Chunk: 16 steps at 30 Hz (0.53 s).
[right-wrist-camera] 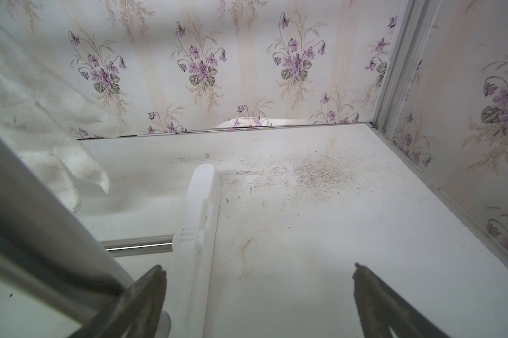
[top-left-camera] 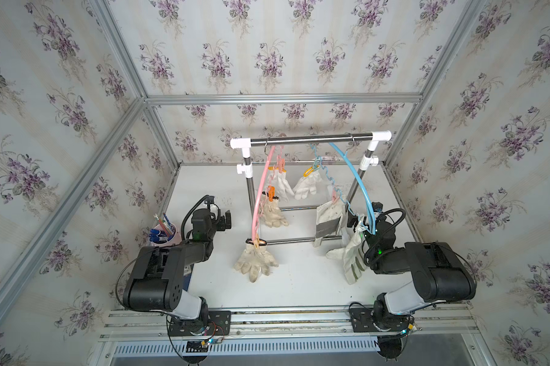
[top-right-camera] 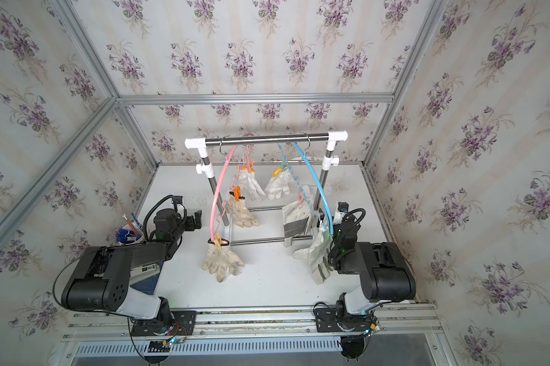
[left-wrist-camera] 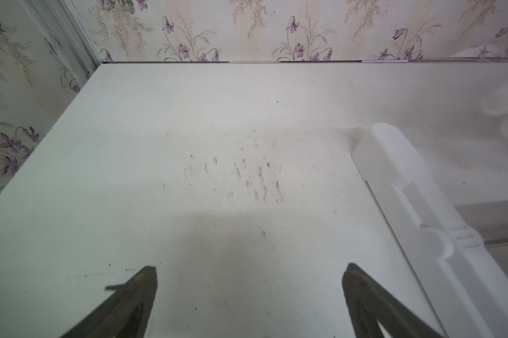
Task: Clip the gloves onto a hanger to dry
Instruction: Reset both arms
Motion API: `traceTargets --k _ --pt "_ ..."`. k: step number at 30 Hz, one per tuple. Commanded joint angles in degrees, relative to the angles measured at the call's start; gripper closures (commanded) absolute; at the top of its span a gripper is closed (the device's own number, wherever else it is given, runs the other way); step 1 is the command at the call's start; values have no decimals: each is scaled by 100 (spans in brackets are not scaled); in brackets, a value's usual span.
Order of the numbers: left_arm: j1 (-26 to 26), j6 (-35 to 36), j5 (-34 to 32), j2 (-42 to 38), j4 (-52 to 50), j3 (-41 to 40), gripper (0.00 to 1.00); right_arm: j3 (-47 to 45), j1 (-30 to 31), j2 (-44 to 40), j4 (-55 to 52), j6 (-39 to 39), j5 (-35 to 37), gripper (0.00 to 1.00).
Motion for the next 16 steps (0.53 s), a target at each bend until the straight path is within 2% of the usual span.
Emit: traceTargets --k 1,16 --pt "-6 37 51 -12 147 17 0 -20 6 31 295 -25 33 0" --pt "-5 41 51 -14 138 24 0 24 37 -13 141 -34 86 0"
